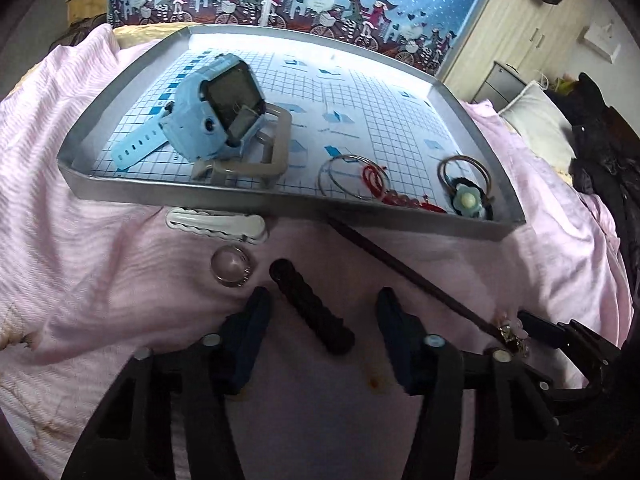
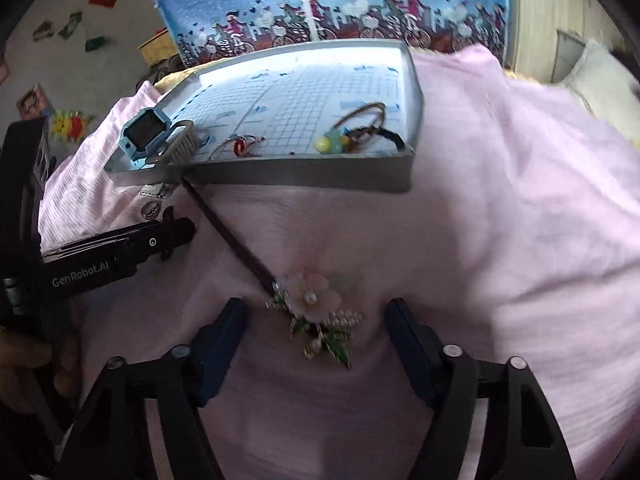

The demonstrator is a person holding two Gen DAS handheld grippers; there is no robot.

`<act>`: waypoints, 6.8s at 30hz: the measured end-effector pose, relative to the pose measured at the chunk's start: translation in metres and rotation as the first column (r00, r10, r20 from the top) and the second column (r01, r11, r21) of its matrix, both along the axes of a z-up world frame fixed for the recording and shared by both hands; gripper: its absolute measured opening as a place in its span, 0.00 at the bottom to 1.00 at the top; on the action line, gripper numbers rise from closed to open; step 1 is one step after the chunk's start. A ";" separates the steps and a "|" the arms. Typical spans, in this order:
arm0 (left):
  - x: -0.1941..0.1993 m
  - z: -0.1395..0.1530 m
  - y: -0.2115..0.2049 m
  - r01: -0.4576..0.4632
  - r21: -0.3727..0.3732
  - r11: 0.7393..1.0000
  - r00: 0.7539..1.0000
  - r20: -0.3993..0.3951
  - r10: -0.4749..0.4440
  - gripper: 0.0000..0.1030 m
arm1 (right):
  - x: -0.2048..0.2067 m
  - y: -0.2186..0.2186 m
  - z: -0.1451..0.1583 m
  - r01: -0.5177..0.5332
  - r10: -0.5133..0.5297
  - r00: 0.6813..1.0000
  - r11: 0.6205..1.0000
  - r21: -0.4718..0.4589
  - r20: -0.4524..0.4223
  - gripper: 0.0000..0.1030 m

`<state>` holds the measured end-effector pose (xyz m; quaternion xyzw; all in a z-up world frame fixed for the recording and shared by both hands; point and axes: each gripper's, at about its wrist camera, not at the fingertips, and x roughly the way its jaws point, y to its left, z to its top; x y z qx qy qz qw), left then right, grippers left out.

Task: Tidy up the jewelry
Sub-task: 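Grasp the black beaded hairpin with the left tool while the right tool grasps the flower brooch, then carry the hairpin into the tray with the left tool while the right tool carries the brooch there, then open both tools over the tray and withdraw them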

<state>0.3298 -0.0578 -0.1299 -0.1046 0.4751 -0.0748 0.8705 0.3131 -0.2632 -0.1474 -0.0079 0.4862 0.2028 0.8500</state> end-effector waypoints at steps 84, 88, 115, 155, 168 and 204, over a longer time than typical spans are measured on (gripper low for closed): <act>-0.070 0.006 0.018 0.055 -0.115 0.992 0.989 0.145 -0.038 0.11 | -0.014 0.052 0.000 -0.161 0.190 0.974 0.964 -0.210 0.125 0.60; -0.073 0.009 0.018 0.039 -0.115 0.993 0.990 0.138 -0.023 0.11 | -0.013 0.053 -0.002 -0.185 0.209 0.970 0.966 -0.182 0.124 0.42; -0.135 0.058 0.033 -0.083 -0.123 0.989 0.988 0.121 0.098 0.11 | -0.052 0.047 0.028 -0.260 0.259 0.966 0.959 0.109 0.026 0.09; 0.056 0.051 -0.018 0.045 -0.033 0.998 0.978 0.207 -0.037 0.11 | 0.064 -0.003 0.031 0.110 -0.154 0.976 0.959 0.263 0.153 0.09; 0.083 0.027 -0.012 -0.018 -0.073 0.997 0.992 0.122 0.026 0.28 | 0.068 -0.007 0.023 0.164 -0.185 0.974 0.974 0.158 0.129 0.14; -0.149 0.157 0.088 -0.229 0.057 0.972 0.834 0.526 0.166 0.98 | -0.087 0.004 0.135 0.058 -0.204 0.829 0.958 0.282 0.520 1.00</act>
